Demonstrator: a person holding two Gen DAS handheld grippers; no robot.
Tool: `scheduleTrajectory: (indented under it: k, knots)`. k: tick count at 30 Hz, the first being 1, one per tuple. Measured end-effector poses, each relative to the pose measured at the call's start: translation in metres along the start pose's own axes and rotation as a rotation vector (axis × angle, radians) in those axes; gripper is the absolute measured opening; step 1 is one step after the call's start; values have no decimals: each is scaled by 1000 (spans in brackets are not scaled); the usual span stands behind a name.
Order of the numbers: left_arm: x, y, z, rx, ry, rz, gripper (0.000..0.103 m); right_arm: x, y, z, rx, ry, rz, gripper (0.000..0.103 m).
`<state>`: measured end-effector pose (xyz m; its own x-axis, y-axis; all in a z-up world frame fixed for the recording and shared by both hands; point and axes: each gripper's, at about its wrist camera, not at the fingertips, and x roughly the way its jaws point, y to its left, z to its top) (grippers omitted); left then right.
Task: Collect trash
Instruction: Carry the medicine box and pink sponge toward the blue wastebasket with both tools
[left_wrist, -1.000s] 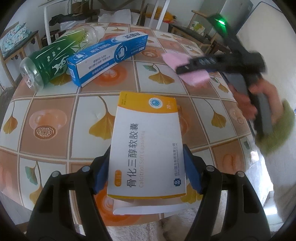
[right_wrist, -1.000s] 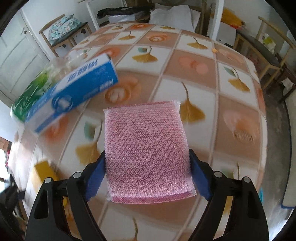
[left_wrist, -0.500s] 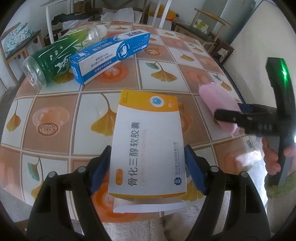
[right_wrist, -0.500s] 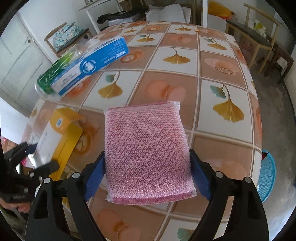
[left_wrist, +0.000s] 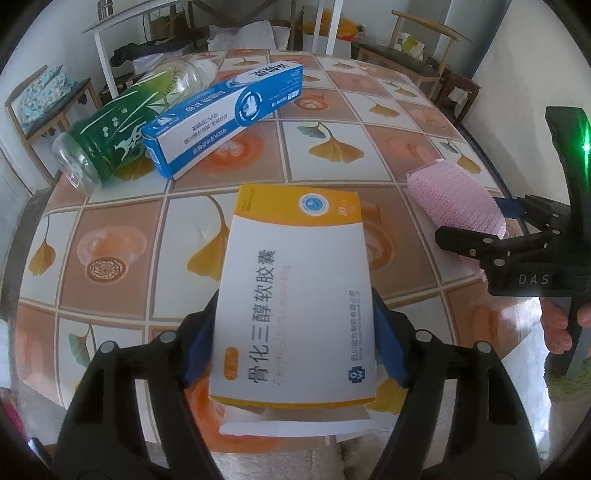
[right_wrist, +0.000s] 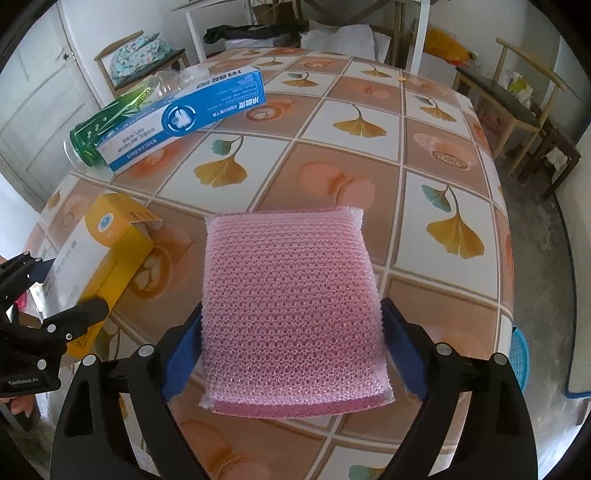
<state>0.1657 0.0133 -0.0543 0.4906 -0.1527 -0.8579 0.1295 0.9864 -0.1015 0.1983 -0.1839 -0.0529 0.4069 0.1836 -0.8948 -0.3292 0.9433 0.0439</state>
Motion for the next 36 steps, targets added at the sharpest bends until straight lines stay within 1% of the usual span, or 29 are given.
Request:
scheduleTrajectory:
  k: [3,5,18,29,36]
  knots:
    - [-1,0,0,0,-1,7,68,-2,-2,-1,8,-5,5,87]
    - [-1,0,-1,2,-3,10,68,-3,-2,-2,11,-8,4,82]
    - [-6,-1,-1,0,-19,14,67,-10,-7,-7,47,-24,25,81]
    - [-19,-1,1,-27,-65,1,67,-27,-9,-7,75,-70,61,80]
    - [-35,-7,3,-31,-106,-13,67,-49,-14,-11,96,-113,73,80]
